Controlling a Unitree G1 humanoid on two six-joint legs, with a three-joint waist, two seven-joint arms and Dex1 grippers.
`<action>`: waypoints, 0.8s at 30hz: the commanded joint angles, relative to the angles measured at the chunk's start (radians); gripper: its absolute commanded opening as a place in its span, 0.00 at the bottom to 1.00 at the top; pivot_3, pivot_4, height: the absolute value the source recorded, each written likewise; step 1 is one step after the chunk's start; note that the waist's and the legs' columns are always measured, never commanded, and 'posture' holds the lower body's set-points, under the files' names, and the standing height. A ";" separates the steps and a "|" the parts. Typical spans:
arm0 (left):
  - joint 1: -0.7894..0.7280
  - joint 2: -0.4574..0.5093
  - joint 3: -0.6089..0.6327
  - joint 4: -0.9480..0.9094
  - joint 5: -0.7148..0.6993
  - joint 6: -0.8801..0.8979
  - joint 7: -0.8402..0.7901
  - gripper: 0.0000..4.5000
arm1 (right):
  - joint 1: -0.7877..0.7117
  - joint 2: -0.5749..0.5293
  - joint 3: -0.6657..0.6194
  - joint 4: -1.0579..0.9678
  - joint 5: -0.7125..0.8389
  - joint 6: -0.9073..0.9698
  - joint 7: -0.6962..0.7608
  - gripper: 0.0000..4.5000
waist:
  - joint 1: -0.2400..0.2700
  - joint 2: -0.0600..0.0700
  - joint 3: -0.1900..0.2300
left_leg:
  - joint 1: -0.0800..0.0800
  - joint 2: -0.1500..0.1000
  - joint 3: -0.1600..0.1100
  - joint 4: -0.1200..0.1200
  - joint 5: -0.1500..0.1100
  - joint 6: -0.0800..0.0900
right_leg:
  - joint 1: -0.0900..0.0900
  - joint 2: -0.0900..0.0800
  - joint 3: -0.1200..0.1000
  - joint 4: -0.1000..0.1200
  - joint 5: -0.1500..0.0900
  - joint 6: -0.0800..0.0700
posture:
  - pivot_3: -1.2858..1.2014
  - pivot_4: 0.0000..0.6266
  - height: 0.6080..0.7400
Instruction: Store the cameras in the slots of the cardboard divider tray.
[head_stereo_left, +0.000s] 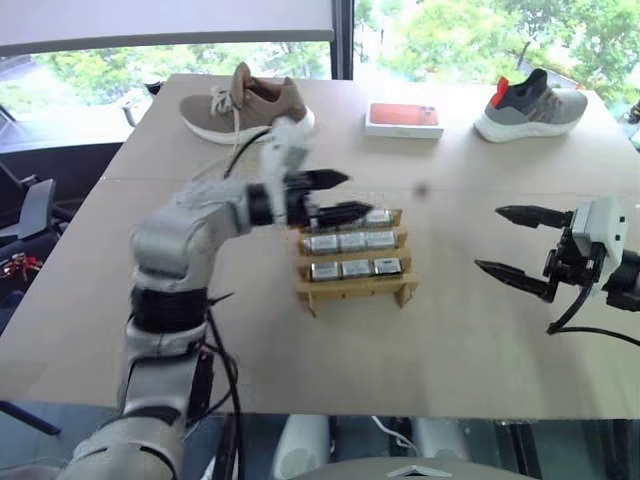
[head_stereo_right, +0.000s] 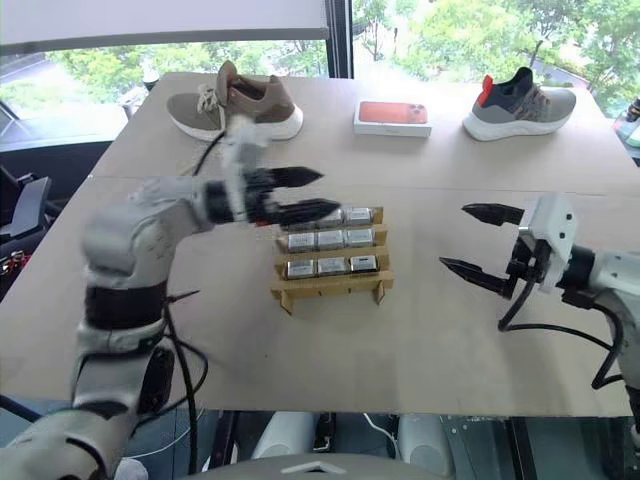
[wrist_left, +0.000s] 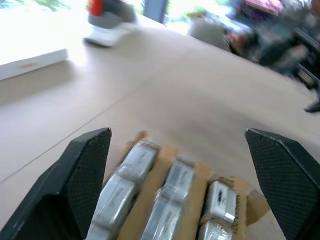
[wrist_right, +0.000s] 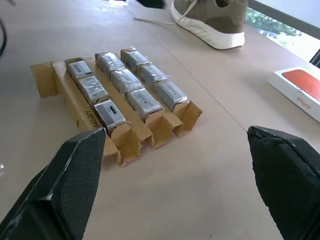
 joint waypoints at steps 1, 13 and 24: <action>0.199 -0.009 0.151 -0.210 -0.046 -0.056 0.089 0.98 | 0.021 0.029 -0.017 -0.023 -0.022 -0.029 -0.048 1.00 | 0.002 0.000 0.000 | 0.001 -0.001 0.000 0.000 0.000 0.000 | 0.001 -0.001 0.000 0.000 0.000 0.000 | 0.52 0.24 1.00; 0.941 0.024 0.367 -0.303 -0.018 -0.486 -0.055 0.98 | 0.254 -0.005 -0.107 0.008 -0.112 -0.109 -0.027 1.00 | 0.001 -0.001 -0.003 | 0.005 -0.001 0.000 0.000 0.000 0.001 | 0.004 -0.001 0.000 -0.001 -0.001 0.000 | 0.52 0.24 1.00; 0.960 0.079 0.376 -0.264 -0.093 -0.537 -0.034 0.98 | 0.330 -0.027 -0.199 0.010 -0.058 -0.082 0.024 1.00 | 0.002 -0.001 -0.006 | 0.004 0.000 -0.001 0.000 -0.004 0.006 | 0.005 0.000 0.000 -0.002 -0.001 -0.001 | 0.52 0.24 1.00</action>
